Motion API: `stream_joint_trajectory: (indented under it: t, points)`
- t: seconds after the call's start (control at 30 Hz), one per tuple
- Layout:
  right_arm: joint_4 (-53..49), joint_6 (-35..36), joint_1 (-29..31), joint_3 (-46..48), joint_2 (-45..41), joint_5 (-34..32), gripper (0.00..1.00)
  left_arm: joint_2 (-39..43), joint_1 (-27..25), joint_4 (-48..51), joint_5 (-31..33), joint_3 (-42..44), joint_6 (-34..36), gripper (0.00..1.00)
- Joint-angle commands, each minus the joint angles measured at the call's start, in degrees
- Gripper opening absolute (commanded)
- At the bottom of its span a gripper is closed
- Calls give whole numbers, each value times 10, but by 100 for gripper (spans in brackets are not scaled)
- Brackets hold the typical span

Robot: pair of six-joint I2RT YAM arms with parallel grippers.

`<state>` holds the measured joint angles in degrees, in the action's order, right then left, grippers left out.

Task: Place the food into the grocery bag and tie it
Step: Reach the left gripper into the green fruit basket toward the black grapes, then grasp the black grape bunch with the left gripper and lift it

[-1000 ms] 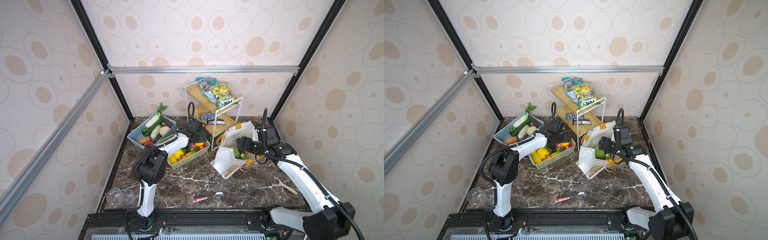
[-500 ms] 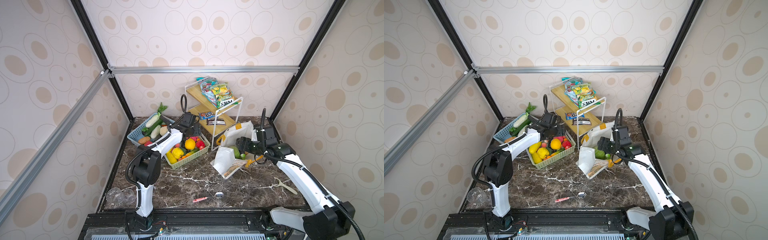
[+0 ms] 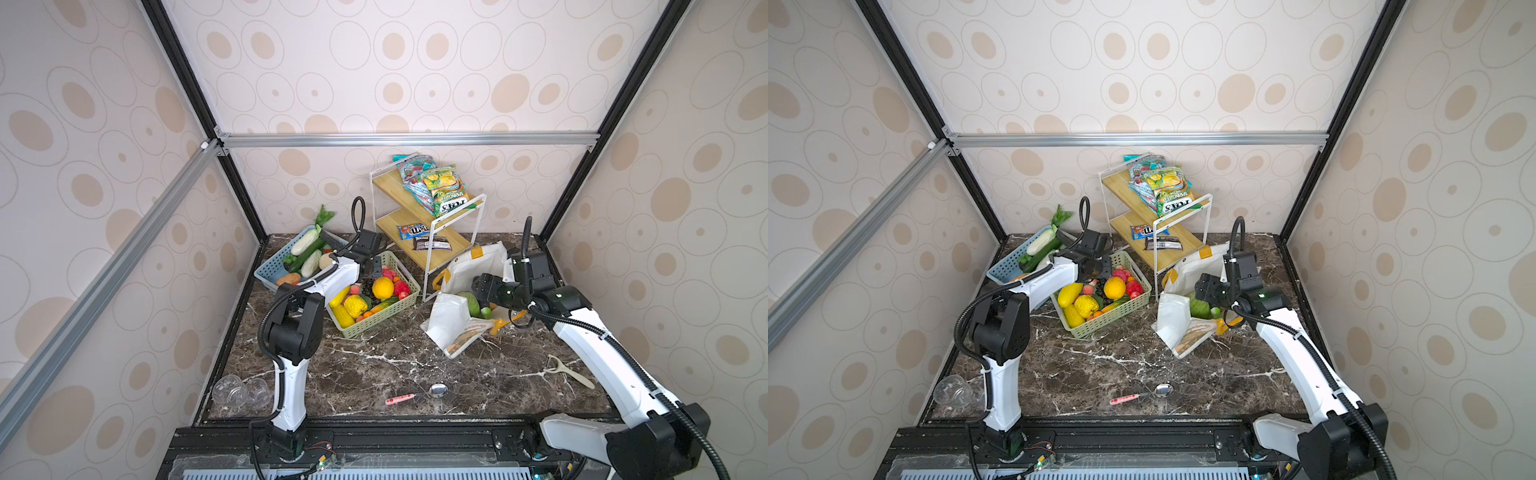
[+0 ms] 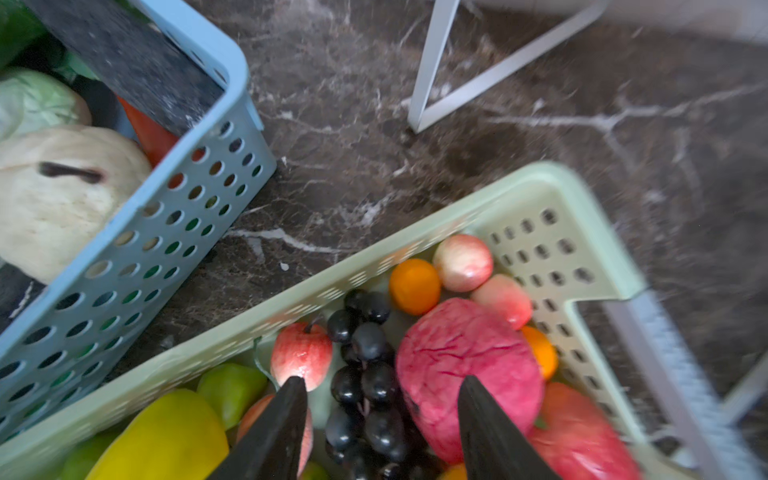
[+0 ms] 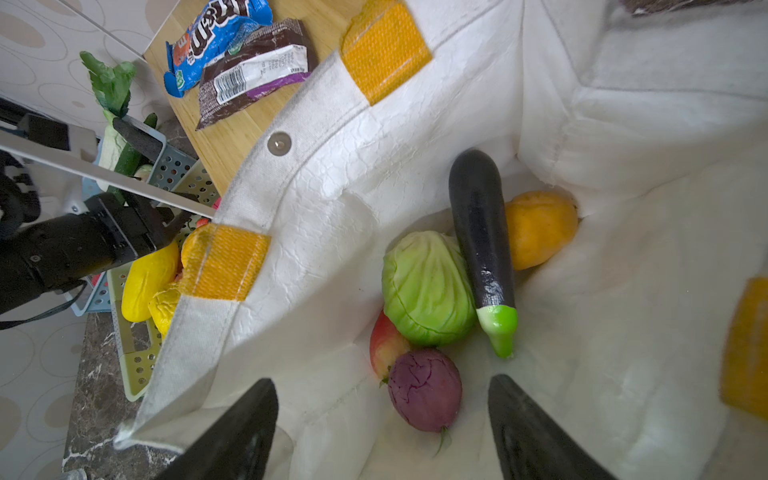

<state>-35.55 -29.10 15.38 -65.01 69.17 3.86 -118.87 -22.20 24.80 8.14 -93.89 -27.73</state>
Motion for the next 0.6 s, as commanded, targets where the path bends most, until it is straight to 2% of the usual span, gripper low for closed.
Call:
stream_joint_trajectory:
  t: [0.0, 0.1, 0.17, 0.3, 0.57]
  points:
    - [0, -5, 4, -6, 2, -8, 83, -21, 6, 25, 15, -10, 13, 53]
    - [1, -6, 4, -3, 3, -7, 82, -25, 6, 18, 0, 1, 11, 44]
    - [2, -7, 4, 0, 3, -9, 82, -25, 6, 17, -8, 5, 11, 44]
    - [6, -10, 4, 3, 3, -9, 82, -23, 5, 24, -27, 11, 20, 50]
    - [14, -13, 29, -4, 17, -11, 82, -26, 5, 20, -68, 25, 40, 46]
